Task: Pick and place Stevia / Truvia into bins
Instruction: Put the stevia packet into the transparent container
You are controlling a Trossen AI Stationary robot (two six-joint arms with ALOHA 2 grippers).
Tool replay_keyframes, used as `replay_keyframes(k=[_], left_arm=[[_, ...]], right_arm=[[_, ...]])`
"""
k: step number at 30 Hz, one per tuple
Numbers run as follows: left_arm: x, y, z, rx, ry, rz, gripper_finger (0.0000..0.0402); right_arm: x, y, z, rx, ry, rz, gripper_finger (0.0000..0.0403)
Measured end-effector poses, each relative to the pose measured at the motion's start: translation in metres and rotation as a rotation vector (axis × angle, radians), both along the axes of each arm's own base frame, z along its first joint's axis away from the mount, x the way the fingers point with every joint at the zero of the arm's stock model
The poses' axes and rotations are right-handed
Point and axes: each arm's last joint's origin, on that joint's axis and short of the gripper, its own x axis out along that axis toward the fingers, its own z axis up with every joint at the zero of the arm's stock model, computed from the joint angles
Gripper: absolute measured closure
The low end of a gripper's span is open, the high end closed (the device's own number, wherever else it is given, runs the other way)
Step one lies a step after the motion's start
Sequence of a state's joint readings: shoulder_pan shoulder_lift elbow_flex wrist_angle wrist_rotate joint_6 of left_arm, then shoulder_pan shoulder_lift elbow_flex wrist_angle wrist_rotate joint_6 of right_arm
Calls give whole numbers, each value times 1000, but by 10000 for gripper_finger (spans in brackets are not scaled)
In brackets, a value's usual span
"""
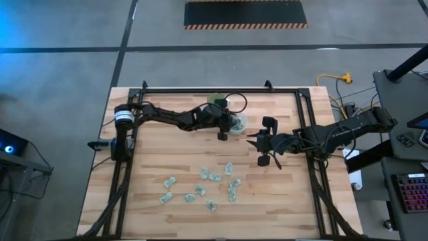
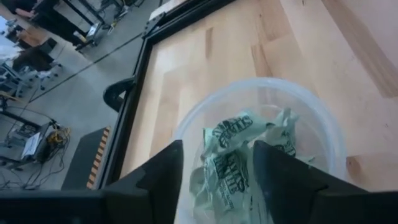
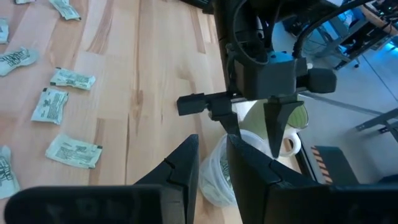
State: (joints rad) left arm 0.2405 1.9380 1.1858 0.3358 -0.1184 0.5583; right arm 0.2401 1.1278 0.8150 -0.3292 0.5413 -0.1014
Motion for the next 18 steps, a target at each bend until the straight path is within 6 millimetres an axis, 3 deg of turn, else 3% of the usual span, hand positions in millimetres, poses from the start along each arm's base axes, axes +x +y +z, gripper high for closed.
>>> replay_keyframes(k=[8,14,18], left_arm=[[-26,-6,35,-18,103,21,193],[-61,-25,66,-95,178,-6,193],[-87,-45,70,-159,219,-72,193]], right_arm=[[-2,0,-5,26,18,-15,330],[-1,3,-10,125,20,45,330],[5,8,-25,215,52,139,330]])
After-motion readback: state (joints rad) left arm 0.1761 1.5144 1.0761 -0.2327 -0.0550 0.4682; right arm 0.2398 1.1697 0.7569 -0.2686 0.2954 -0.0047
